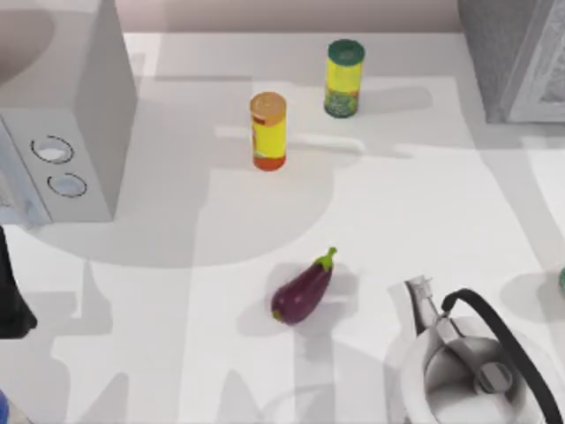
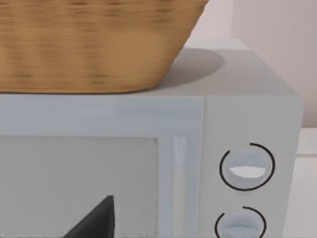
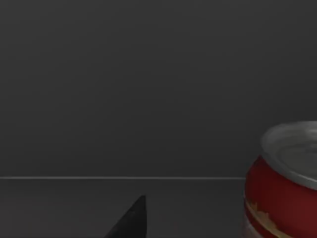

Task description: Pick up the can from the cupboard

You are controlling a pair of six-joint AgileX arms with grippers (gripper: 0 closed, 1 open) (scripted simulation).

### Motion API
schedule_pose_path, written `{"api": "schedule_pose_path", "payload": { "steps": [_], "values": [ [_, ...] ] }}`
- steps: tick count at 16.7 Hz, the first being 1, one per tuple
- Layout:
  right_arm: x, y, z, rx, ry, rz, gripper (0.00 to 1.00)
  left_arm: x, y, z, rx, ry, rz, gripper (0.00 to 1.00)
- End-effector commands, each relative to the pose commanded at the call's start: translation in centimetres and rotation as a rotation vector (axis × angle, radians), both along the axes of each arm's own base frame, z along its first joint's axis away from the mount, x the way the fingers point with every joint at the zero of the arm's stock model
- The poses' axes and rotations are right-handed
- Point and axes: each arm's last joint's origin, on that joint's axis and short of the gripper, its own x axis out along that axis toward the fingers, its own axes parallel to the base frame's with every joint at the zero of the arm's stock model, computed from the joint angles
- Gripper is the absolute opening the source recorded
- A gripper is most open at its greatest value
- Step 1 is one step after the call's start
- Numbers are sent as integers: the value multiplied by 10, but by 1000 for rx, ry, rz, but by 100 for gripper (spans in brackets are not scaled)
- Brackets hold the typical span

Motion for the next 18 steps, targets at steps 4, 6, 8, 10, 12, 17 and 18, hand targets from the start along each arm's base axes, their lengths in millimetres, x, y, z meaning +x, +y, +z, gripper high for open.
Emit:
{"api": "schedule_pose_path", "payload": {
  "steps": [4, 6, 8, 10, 12, 17, 18],
  "values": [
    [0, 0, 0, 0, 0, 0, 32, 0, 0, 0, 0, 0, 0, 100],
    [0, 0, 0, 0, 0, 0, 17, 0, 0, 0, 0, 0, 0, 100],
    [0, 0, 0, 0, 0, 0, 2, 0, 0, 0, 0, 0, 0, 100],
    [0, 0, 0, 0, 0, 0, 0, 0, 0, 0, 0, 0, 0, 100],
    [0, 0, 0, 0, 0, 0, 0, 0, 0, 0, 0, 0, 0, 100],
    [0, 0, 0, 1, -1, 1, 0, 0, 0, 0, 0, 0, 0, 100],
    [-2, 1, 1, 1, 0, 2, 0, 0, 0, 0, 0, 0, 0, 100]
  ]
}}
